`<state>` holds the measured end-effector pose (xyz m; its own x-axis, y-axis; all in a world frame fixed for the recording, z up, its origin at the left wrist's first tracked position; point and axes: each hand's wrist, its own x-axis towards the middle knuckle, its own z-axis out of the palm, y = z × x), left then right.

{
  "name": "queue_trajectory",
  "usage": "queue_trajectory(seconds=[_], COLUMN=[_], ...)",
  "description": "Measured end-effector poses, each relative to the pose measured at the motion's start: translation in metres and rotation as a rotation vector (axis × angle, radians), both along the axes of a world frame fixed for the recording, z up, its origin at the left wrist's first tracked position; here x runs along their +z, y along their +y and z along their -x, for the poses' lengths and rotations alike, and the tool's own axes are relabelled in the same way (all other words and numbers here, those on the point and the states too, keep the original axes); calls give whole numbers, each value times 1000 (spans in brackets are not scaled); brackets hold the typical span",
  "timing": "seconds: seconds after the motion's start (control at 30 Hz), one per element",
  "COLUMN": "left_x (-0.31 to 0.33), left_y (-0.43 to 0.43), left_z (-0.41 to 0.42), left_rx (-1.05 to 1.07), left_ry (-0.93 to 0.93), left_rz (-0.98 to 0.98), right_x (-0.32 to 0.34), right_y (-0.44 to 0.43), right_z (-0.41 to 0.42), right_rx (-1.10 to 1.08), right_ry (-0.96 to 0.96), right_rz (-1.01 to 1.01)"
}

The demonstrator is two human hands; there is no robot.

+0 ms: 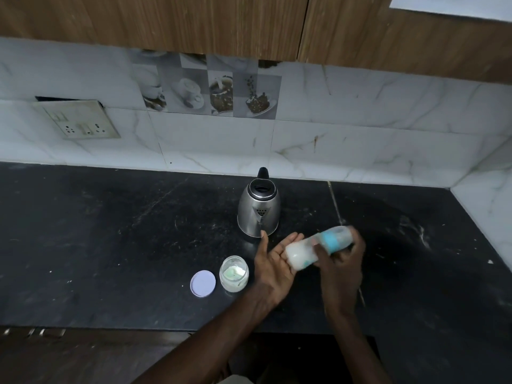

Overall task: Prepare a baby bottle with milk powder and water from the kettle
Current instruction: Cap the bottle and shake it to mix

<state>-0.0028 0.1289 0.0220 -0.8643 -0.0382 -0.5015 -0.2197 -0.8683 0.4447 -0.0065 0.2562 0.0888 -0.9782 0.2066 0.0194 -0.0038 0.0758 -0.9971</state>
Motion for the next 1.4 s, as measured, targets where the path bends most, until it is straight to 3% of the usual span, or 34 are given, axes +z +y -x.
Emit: queue_trajectory(seconds=[0.07,0.1,0.2,0.23,0.37,0.5,0.63,0.77,0.93,1.07,1.2,1.33,1.4], left_x=[1,2,3,2,-1,1,1,5,4,5,3,3,3], left_y=[-2,-3,-2,-2,-5,0,-2,0,-3,0,-4,-3,-4], left_z=[0,-1,-3,-2,-4,-7,-6,-6,-10,-14,-14,-17,-16], left_rx=[-13,-8,-14,-12,-1,0,13,16,21,24,23,38,38], left_ry=[-7,-14,-26,-25,-1,-25,7,-5,8,-9,3,-8,19], left_rz=[48,32,-18,-13,25,-18,16,-48,-14,-56,6,-34,-10], right_x=[2,1,-9,-8,1,-5,5,-1,10,3,9,-2,2], right_y=[2,0,-5,-2,3,-1,5,-3,2,-2,6,-3,-1], right_z=[8,8,-3,-3,9,-5,7,-7,2,-13,0,-10,-7], right_rx=[-174,-154,170,187,-109,187,-124,150,-144,117,-184,57,-57], right_ry=[24,15,-81,-71,1,-66,14,-39,39,-26,44,-14,39], right_rz=[137,126,-91,-111,8,-122,28,-105,124,-62,155,-71,-13])
